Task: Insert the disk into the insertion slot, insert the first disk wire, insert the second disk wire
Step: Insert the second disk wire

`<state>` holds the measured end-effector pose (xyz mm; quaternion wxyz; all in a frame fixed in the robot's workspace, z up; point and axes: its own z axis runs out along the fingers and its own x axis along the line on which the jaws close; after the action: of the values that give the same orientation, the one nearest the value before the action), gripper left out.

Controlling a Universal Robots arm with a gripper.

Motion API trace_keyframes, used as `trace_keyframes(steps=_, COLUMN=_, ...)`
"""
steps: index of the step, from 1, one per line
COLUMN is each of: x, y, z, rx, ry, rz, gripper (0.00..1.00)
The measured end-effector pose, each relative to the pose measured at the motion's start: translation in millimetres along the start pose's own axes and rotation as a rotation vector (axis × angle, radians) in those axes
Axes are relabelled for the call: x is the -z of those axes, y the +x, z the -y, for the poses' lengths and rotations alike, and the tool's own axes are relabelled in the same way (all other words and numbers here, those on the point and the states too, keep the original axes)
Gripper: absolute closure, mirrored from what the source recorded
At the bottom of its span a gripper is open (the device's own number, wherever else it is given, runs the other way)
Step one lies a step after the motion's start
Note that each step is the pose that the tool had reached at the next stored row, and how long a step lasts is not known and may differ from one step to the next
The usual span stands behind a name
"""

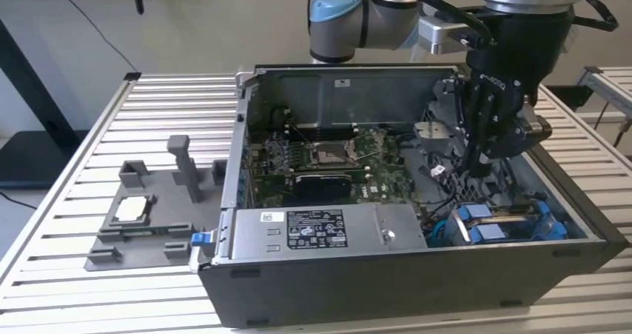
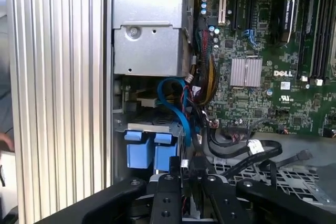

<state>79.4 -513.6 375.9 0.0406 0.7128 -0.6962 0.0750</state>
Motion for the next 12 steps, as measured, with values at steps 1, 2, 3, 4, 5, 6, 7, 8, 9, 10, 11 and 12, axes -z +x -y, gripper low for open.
trace_keyframes(steps=1, x=-0.1, y=0.0, z=0.1, rx=0.0, ry=0.0027, rz=-0.0008, gripper=0.77)
trace_keyframes(steps=2, x=-0.1, y=0.0, z=0.1, rx=0.0, ry=0.0031, rz=-0.0009, gripper=0.77)
trace_keyframes(steps=3, x=0.1, y=0.0, z=0.1, rx=0.0, ry=0.0031, rz=-0.0012, gripper=0.77)
trace_keyframes(steps=4, x=0.7, y=0.2, z=0.1, rx=0.0, ry=0.0031, rz=-0.0012, gripper=0.77)
trace_keyframes(steps=5, x=1.7, y=0.7, z=0.1, rx=0.0, ry=0.0031, rz=-0.001, gripper=0.77)
trace_keyframes(steps=6, x=2.7, y=1.1, z=0.1, rx=0.0, ry=0.0032, rz=-0.0002, gripper=0.77)
trace_keyframes(steps=7, x=3.6, y=1.7, z=0.1, rx=-0.001, ry=0.0034, rz=0.0016, gripper=0.77)
trace_keyframes(steps=8, x=3.9, y=2.1, z=0.1, rx=-0.001, ry=0.0034, rz=0.0025, gripper=0.77)
trace_keyframes(steps=9, x=4.2, y=2.4, z=0.1, rx=-0.001, ry=0.0035, rz=0.0033, gripper=0.77)
trace_keyframes(steps=10, x=4.5, y=2.6, z=0.2, rx=-0.001, ry=0.0042, rz=0.005, gripper=0.77)
trace_keyframes(steps=11, x=4.5, y=2.7, z=0.2, rx=-0.001, ry=0.0064, rz=0.0076, gripper=0.77)
trace_keyframes(steps=12, x=4.4, y=3.0, z=0.2, rx=-0.002, ry=0.0104, rz=0.0129, gripper=0.77)
